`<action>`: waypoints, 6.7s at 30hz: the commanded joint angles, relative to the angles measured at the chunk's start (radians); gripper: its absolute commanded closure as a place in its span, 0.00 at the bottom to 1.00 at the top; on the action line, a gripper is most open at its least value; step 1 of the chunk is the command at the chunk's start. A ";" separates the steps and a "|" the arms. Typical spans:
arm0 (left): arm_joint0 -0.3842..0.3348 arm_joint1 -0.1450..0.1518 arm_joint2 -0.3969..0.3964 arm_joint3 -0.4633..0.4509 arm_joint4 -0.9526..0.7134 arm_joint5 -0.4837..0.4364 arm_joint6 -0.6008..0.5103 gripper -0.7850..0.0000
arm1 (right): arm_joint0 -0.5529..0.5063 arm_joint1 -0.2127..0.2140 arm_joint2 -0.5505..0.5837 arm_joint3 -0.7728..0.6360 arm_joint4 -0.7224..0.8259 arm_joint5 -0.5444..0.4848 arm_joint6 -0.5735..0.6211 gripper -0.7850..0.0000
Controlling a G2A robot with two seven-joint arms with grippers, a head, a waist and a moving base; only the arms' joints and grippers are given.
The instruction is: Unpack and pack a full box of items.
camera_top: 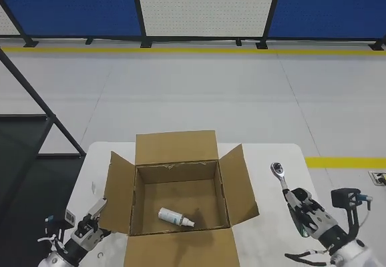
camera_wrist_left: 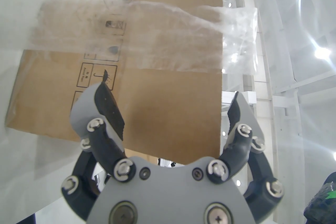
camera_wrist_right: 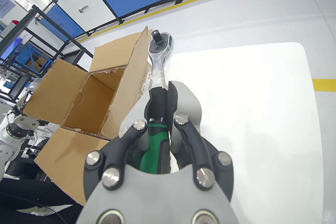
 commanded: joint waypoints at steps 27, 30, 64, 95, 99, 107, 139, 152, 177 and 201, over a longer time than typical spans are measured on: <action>0.008 0.005 -0.008 -0.016 -0.008 0.001 0.015 0.00 | 0.045 0.037 -0.020 0.432 0.001 0.002 -0.129 1.00; 0.013 0.005 -0.010 -0.019 -0.008 0.000 0.016 0.00 | 0.067 0.041 -0.023 0.496 0.008 -0.004 -0.144 1.00; 0.055 0.006 -0.012 -0.048 -0.012 -0.025 0.035 0.00 | 0.144 0.089 -0.022 0.764 0.013 -0.141 -0.308 0.35; 0.093 0.002 -0.173 0.027 -0.226 -0.086 0.050 0.00 | 0.477 0.132 -0.357 -0.036 -0.135 0.040 0.249 0.00; 0.092 0.002 -0.201 0.051 -0.255 -0.084 0.046 0.00 | 0.615 0.124 -0.472 0.025 -0.112 0.096 0.345 0.00; 0.087 0.003 -0.216 0.062 -0.265 -0.079 0.047 0.00 | 0.615 0.124 -0.472 0.025 -0.112 0.096 0.345 0.00; 0.103 0.003 -0.233 0.098 -0.231 -0.059 0.021 0.00 | 1.246 -0.091 -1.232 1.006 0.141 -0.014 0.365 0.00; 0.108 0.003 -0.223 0.082 -0.214 -0.053 0.016 0.00 | 1.254 -0.103 -1.248 1.043 0.140 0.001 0.349 0.00; 0.130 -0.004 -0.226 0.076 -0.206 -0.102 0.028 0.00 | 1.391 -0.429 -1.547 1.579 0.072 -0.031 0.467 0.04; 0.128 -0.007 -0.235 0.084 -0.216 -0.111 0.002 0.00 | 1.384 -0.616 -1.570 1.911 0.026 -0.100 0.401 0.55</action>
